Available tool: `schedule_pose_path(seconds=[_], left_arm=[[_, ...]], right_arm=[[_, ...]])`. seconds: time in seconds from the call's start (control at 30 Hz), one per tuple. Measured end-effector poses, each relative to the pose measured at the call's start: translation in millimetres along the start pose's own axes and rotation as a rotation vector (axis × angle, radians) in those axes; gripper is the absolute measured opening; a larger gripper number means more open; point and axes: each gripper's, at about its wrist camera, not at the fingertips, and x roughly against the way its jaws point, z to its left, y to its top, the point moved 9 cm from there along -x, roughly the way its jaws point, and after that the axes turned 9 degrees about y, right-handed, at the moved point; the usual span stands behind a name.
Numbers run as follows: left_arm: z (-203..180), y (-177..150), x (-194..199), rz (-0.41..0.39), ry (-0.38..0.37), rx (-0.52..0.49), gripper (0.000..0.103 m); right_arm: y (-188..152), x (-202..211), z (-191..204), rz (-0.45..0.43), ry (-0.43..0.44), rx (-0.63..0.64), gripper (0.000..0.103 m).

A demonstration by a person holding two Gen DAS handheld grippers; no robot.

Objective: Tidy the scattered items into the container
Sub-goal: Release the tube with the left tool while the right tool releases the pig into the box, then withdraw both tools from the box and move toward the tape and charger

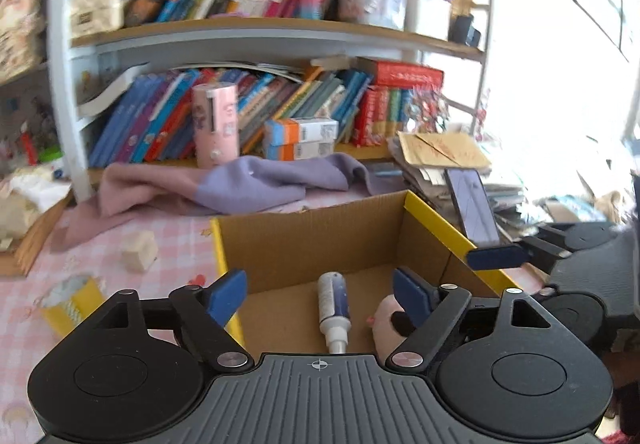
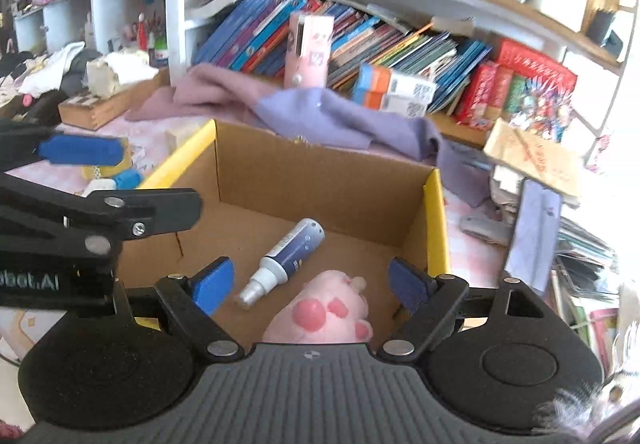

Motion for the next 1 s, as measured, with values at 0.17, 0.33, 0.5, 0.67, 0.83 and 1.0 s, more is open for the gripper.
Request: schedule_pose_path(seconds=[0.17,0.33,0.5,0.67,0.83,1.0], left_arm=[[17.7,-9.8,15.1,0.02,-0.008,0.078,0.084],[38.7,-17.9,37.6,-0.02,-0.013,0.097,0.088],[54.7,-39.0,59.4,-0.034,-0.012,0.041,0.088],[72.1,-62.1,89.5,-0.055,-0.008,-0.027,0.093],[88.4,-82.3,112.8,-0.053,-0.006,-0.067,0.094],[108.5,-104.3,128.7,-0.015,-0.008,-0.069,0.094]], right_arm=[[-2.9,26.7,16.3,-0.066,-0.08,-0.037,0.088],[-10.6,47.1,32.6,-0.105,-0.151,-0.076,0.088],[-26.7,65.4,56.0,-0.134,-0.229,-0.112,0.088],[-46.1,84.2,88.6,-0.151,-0.309,-0.1,0.088],[-64.7,94.5,126.4,-0.14,-0.332,-0.1,0.088],[-84.2,97.3,160.8,-0.104,-0.313,-0.13,0.088]])
